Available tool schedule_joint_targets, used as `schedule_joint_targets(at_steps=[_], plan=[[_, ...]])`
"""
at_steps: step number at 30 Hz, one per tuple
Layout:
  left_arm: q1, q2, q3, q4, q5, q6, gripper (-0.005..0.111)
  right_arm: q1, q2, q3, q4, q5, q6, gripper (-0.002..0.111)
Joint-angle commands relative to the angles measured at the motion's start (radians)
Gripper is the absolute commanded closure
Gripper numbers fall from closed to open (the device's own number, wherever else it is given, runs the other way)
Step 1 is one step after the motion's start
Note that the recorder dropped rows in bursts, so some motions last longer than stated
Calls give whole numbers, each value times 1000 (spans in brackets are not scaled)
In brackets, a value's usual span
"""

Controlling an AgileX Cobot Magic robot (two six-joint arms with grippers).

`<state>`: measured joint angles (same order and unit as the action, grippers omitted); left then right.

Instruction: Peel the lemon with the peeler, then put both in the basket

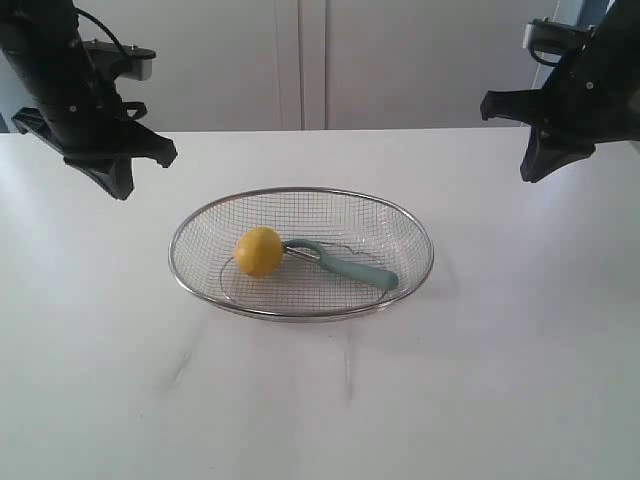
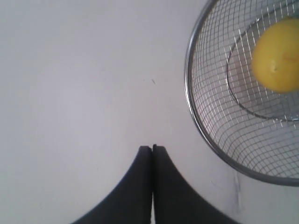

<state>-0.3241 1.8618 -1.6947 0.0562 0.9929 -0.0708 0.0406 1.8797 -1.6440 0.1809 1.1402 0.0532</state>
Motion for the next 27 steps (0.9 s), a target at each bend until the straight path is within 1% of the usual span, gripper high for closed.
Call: schedule_joint_targets(at_steps=[1,4,27], plan=[[5,-12,-6,5,-49,-3,107,-9,-14,-7,0,-6,5,108],[5,-12,-6,5,-82,0,107,-9,-14,-7,0,-6,5,108],[3,-59,-4,-22,-87,-4,107,-9,-14,-7,0,-6,5,108]])
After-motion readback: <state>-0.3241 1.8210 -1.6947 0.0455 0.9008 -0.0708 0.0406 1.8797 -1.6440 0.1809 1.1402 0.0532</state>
